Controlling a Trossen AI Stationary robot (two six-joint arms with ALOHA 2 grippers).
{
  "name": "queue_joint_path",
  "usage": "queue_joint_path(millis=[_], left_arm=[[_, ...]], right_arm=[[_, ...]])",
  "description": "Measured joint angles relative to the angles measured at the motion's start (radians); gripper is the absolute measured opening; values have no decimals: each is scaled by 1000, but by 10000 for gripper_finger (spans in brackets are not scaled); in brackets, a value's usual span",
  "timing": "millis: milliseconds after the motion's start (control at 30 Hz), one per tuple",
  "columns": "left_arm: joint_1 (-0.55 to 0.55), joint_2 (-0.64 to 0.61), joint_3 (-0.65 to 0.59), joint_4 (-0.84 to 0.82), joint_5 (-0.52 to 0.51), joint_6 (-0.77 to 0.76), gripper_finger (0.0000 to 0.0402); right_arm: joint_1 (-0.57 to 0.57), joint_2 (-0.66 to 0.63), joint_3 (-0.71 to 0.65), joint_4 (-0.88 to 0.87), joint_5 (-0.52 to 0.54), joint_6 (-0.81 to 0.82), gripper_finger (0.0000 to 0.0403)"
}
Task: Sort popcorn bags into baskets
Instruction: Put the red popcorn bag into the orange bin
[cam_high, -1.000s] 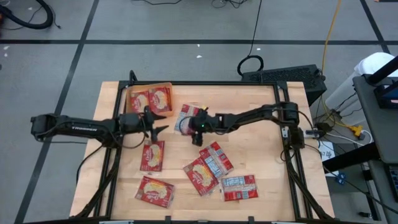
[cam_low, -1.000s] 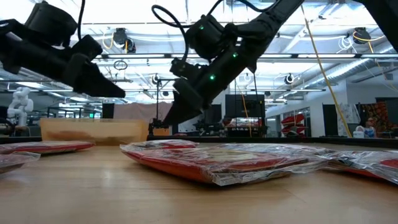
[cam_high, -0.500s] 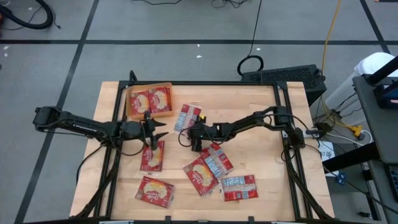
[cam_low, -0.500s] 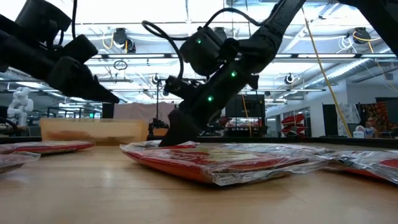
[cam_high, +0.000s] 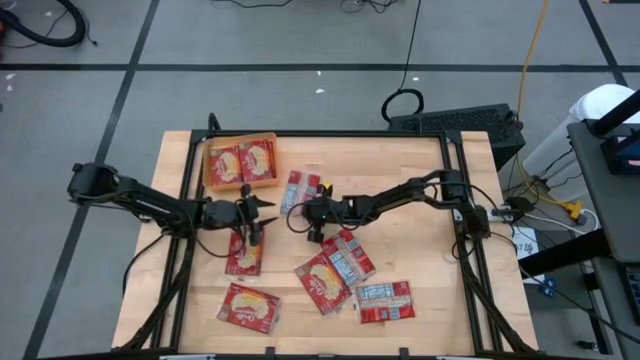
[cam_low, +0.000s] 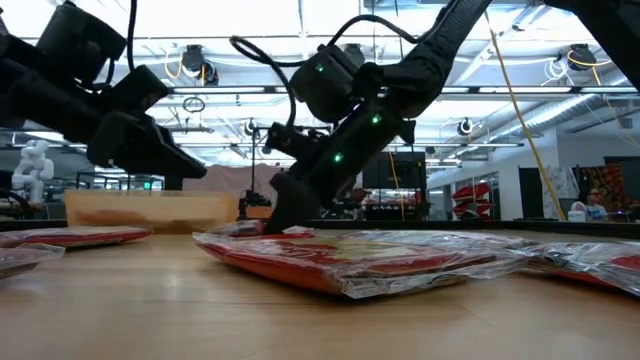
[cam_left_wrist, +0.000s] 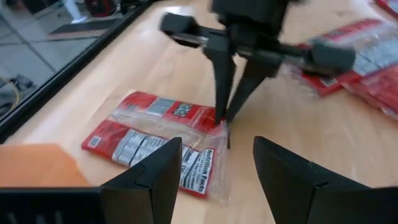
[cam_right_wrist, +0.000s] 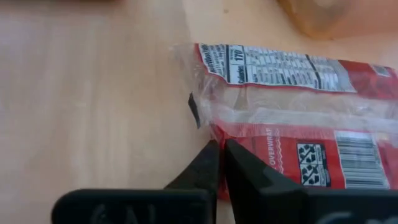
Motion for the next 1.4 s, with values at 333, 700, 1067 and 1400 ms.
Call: queue_joint_path(millis=[333, 700, 1067, 1400], left_arm=[[-57, 204, 0, 293, -35, 106, 249], [-48, 298, 0, 332, -40, 151, 191], [-48, 286, 0, 447, -59, 178, 18], [16, 258, 4, 607, 9, 34, 11]], right_arm=[[-19, -109, 0, -11, -159, 83, 3], [-28, -136, 0, 13, -268, 72, 1], [-16, -247, 1, -82, -287, 18, 42], [21, -418, 2, -309, -49, -96, 195]])
